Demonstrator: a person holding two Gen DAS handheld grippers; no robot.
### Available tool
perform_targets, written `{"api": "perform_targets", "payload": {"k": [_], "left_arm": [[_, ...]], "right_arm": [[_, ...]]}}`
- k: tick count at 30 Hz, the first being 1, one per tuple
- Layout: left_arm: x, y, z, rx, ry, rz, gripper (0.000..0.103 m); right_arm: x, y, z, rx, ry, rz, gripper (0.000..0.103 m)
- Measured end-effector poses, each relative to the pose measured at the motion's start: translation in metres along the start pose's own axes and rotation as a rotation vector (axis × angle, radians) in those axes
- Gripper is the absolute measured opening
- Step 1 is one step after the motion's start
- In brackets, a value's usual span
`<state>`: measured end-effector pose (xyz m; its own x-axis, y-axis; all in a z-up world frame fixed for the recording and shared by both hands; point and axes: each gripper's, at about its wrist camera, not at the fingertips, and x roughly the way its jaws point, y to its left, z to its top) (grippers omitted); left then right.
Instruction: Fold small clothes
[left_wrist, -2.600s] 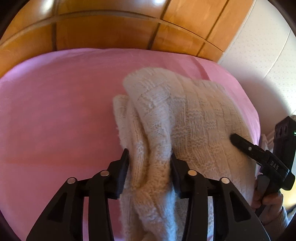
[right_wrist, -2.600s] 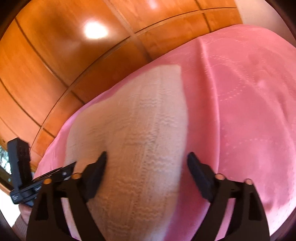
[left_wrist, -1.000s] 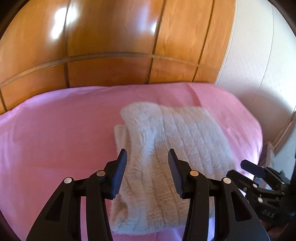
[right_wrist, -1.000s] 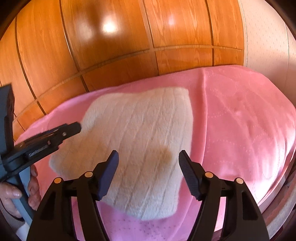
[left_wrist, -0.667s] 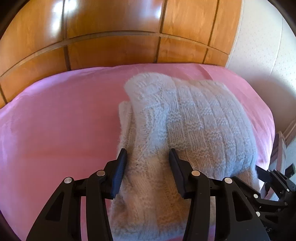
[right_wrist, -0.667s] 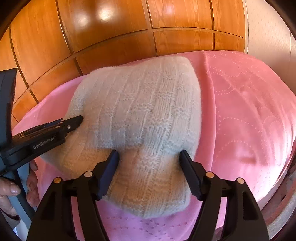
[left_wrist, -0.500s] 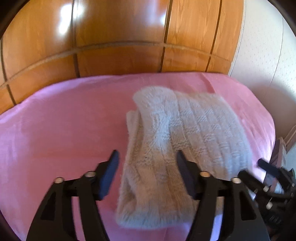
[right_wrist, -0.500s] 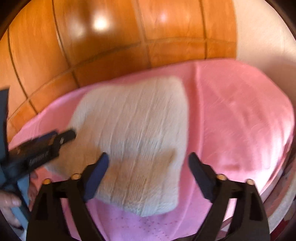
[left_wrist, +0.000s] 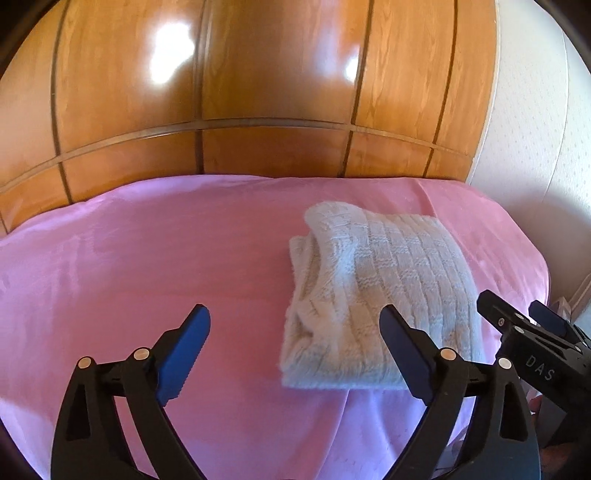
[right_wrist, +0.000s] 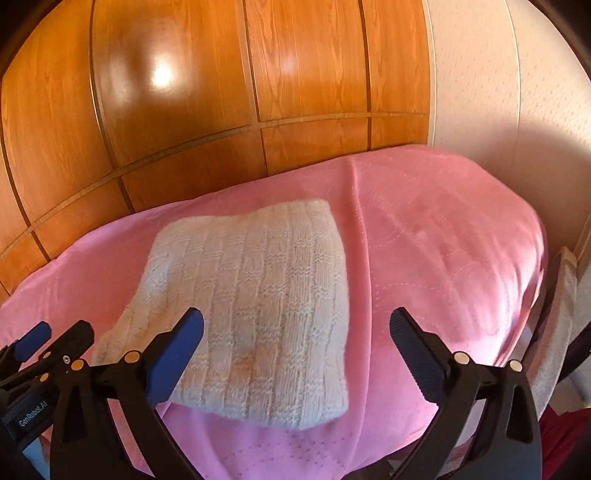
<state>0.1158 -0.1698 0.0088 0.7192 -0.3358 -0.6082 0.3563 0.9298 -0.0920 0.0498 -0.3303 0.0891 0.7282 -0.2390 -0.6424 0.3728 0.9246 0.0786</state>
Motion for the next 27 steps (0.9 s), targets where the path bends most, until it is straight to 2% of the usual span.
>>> {"api": "perform_targets", "payload": {"k": [5, 7, 27], "left_arm": [[-0.009, 0.008, -0.005, -0.022, -0.004, 0.009, 0.094], [-0.012, 0.010, -0.005, -0.022, -0.009, 0.015, 0.098], [-0.034, 0.013, -0.008, -0.009, -0.055, 0.048, 0.099]], "right_arm": [[-0.016, 0.008, -0.009, -0.027, -0.023, -0.019, 0.101], [-0.018, 0.011, -0.011, -0.032, -0.023, -0.020, 0.101], [-0.027, 0.022, -0.018, -0.053, -0.036, 0.010, 0.101]]}}
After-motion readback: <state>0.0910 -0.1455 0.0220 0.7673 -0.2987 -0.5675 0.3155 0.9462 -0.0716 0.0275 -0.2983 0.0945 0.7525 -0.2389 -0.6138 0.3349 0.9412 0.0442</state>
